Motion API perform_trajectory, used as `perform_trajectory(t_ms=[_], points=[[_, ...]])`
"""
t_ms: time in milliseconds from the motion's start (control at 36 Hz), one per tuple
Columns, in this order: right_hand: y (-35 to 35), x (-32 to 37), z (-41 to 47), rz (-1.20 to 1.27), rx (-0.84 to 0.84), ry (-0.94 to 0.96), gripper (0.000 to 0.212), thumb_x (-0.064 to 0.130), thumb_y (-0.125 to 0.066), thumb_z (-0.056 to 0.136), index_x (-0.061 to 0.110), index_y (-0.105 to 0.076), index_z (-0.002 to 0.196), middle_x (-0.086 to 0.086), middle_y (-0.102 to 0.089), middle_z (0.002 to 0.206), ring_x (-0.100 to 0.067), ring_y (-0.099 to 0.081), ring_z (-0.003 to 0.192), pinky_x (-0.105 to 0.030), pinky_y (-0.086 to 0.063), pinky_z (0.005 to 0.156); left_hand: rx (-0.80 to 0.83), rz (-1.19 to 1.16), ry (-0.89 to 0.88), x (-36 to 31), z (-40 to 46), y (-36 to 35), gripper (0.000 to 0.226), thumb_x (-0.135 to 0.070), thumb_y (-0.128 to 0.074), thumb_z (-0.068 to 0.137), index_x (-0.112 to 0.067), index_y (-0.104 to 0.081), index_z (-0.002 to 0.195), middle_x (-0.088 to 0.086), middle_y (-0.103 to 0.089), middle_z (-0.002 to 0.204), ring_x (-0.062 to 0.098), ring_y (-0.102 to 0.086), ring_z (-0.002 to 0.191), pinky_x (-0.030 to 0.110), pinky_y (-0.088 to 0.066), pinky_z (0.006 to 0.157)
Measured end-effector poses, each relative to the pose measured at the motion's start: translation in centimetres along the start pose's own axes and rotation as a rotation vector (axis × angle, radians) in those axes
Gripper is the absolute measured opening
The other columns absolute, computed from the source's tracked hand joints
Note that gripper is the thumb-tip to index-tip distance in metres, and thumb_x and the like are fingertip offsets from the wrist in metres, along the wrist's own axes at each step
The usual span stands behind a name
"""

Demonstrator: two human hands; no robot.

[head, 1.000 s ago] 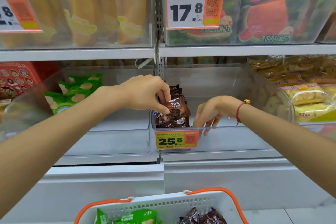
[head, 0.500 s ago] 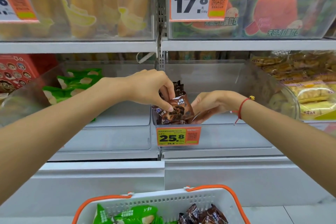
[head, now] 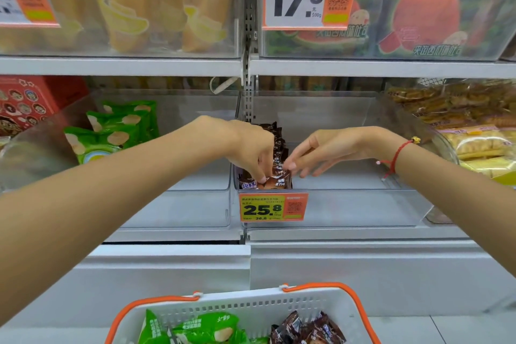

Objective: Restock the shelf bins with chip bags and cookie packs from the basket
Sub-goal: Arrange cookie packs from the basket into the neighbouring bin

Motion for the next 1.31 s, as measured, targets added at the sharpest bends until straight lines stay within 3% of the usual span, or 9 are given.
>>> perform_trajectory(t_ms=[111,222,361,472,694,806,944,1111,1306], points=[[-0.6,0.8,0.2,-0.07,-0.018,0.048,0.021,0.033,-0.072,0.083,0.028,-0.074,0.104,0.016,-0.072,0.097,-0.006,-0.068,0.093,-0.022,-0.053,0.085,-0.016,0.014,0.026,0.1,0.4,0.3,0.024,-0.045,-0.068,0.084,-0.034,-0.072,0.105,-0.018,-0.064,0.097,0.007,-0.055,0.093,0.025,-0.038,0.069],[-1.2,1.6,0.9,-0.124,0.028,0.039,0.021,0.026,-0.07,0.086,0.025,-0.073,0.107,0.013,-0.073,0.092,-0.011,-0.07,0.091,-0.022,-0.054,0.08,0.07,0.044,0.063,0.2,0.4,0.1,0.041,-0.051,-0.065,0.084,-0.029,-0.066,0.118,-0.014,-0.067,0.112,0.008,-0.056,0.098,0.026,-0.04,0.076],[-0.9,2.1,0.3,-0.092,0.144,0.001,0.03,0.027,-0.067,0.087,0.018,-0.069,0.116,0.01,-0.072,0.105,-0.015,-0.069,0.099,-0.027,-0.055,0.088,0.073,0.019,0.028,-0.1,0.2,-0.2,0.028,-0.044,-0.064,0.087,-0.028,-0.071,0.11,-0.015,-0.068,0.105,0.006,-0.058,0.095,0.027,-0.047,0.084],[-1.4,1.9,0.7,-0.167,0.089,0.017,0.021,0.023,-0.072,0.083,0.027,-0.071,0.104,0.014,-0.074,0.091,-0.01,-0.069,0.096,-0.02,-0.053,0.08,0.054,0.044,0.023,-0.1,0.6,-0.6,0.023,-0.041,-0.066,0.087,-0.03,-0.072,0.106,-0.016,-0.068,0.097,0.006,-0.06,0.092,0.027,-0.05,0.081],[-3.2,1.8,3.4,-0.327,-0.028,0.071,0.028,0.005,-0.069,0.083,0.011,-0.068,0.11,-0.011,-0.07,0.103,-0.015,-0.065,0.084,-0.018,-0.054,0.07,-0.002,0.189,0.016,-0.4,1.8,-1.6,0.031,-0.04,-0.072,0.081,-0.025,-0.065,0.107,-0.007,-0.067,0.099,0.017,-0.063,0.093,0.03,-0.051,0.078],[-2.9,1.9,3.2,-0.367,-0.007,0.08,0.025,0.009,-0.069,0.084,0.017,-0.071,0.108,-0.008,-0.071,0.106,-0.02,-0.067,0.097,-0.019,-0.052,0.07,-0.017,0.231,-0.004,-0.7,1.7,-1.4,0.03,-0.04,-0.07,0.083,-0.025,-0.066,0.109,-0.009,-0.066,0.098,0.014,-0.06,0.089,0.026,-0.044,0.072],[-1.2,2.2,1.9,-0.31,-0.121,0.119,0.039,0.031,-0.079,0.076,0.025,-0.069,0.113,-0.002,-0.07,0.102,-0.015,-0.065,0.093,-0.016,-0.049,0.066,-0.027,0.36,0.014,0.4,1.3,-1.3,0.051,-0.059,-0.065,0.079,-0.029,-0.063,0.12,-0.012,-0.066,0.112,0.015,-0.059,0.104,0.031,-0.042,0.093],[-2.3,1.6,3.0,-0.504,-0.155,0.074,0.049,0.036,-0.075,0.079,0.025,-0.062,0.124,0.005,-0.058,0.112,-0.02,-0.064,0.091,-0.027,-0.053,0.078,-0.005,0.457,0.039,-0.6,2.0,-1.7,0.052,-0.055,-0.062,0.085,-0.028,-0.057,0.129,-0.006,-0.061,0.123,0.017,-0.052,0.115,0.03,-0.03,0.1],[-2.4,2.1,1.7,-0.484,-0.216,0.089,0.046,0.037,-0.072,0.082,0.021,-0.063,0.124,-0.001,-0.061,0.126,-0.018,-0.057,0.112,-0.032,-0.05,0.094,-0.109,0.325,0.052,-0.4,0.6,-1.6,0.044,-0.047,-0.064,0.086,-0.026,-0.06,0.125,-0.005,-0.064,0.117,0.018,-0.057,0.108,0.032,-0.04,0.096]])
Point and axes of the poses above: each hand's wrist, its own z-axis towards the middle knuckle, its own y-axis out of the back of the hand, x = y × z, the point moved 3 cm from there along z, towards the middle knuckle
